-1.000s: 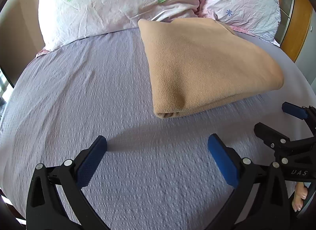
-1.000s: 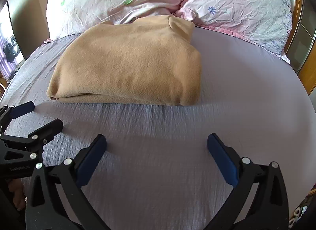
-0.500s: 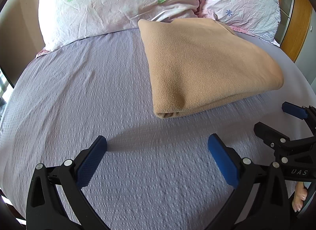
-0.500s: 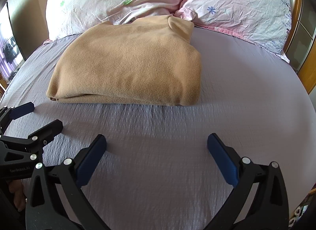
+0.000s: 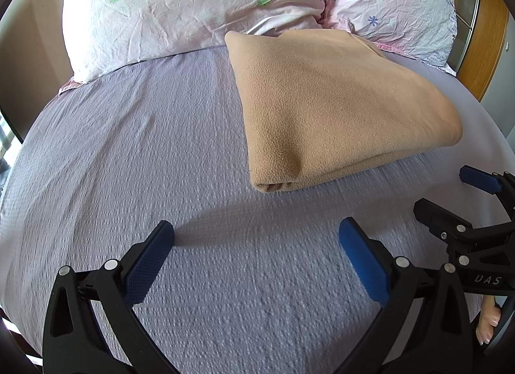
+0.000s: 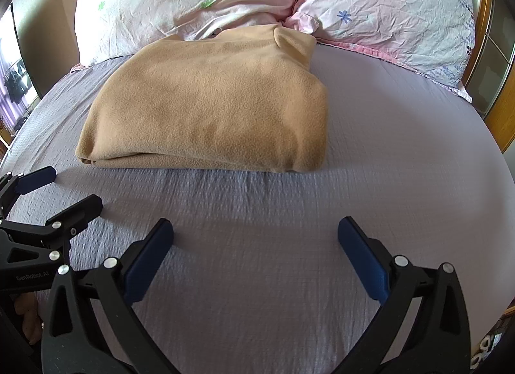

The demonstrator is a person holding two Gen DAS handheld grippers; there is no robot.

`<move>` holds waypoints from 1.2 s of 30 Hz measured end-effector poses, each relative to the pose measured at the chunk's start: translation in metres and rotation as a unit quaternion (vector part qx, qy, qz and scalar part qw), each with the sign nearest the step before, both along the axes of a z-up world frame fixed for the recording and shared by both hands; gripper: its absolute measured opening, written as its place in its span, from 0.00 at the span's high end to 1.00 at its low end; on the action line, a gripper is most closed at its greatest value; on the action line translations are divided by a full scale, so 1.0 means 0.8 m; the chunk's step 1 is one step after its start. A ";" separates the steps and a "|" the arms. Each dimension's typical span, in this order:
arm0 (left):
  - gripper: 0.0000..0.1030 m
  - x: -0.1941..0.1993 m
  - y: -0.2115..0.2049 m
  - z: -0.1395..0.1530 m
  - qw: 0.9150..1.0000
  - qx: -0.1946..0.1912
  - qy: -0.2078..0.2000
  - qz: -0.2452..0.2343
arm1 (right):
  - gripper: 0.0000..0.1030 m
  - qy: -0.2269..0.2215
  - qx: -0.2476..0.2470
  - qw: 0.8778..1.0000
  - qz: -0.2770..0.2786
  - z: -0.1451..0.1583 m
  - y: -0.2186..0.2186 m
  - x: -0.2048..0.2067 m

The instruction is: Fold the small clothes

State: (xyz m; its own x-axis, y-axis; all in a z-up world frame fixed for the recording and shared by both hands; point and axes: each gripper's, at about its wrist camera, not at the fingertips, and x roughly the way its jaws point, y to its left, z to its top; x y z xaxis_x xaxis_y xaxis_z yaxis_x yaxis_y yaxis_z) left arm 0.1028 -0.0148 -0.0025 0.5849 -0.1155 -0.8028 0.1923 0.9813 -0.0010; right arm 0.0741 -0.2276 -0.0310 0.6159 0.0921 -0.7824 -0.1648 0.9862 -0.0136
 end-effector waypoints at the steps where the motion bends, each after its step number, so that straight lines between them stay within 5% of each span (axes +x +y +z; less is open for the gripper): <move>1: 0.01 0.000 0.000 0.000 1.000 0.000 0.000 0.000 | 0.02 0.000 0.000 1.000 0.000 0.000 0.000 0.000; 36: 0.01 0.009 0.000 0.000 1.000 0.004 0.030 0.002 | 0.02 0.000 0.000 1.000 -0.003 0.000 0.001 -0.001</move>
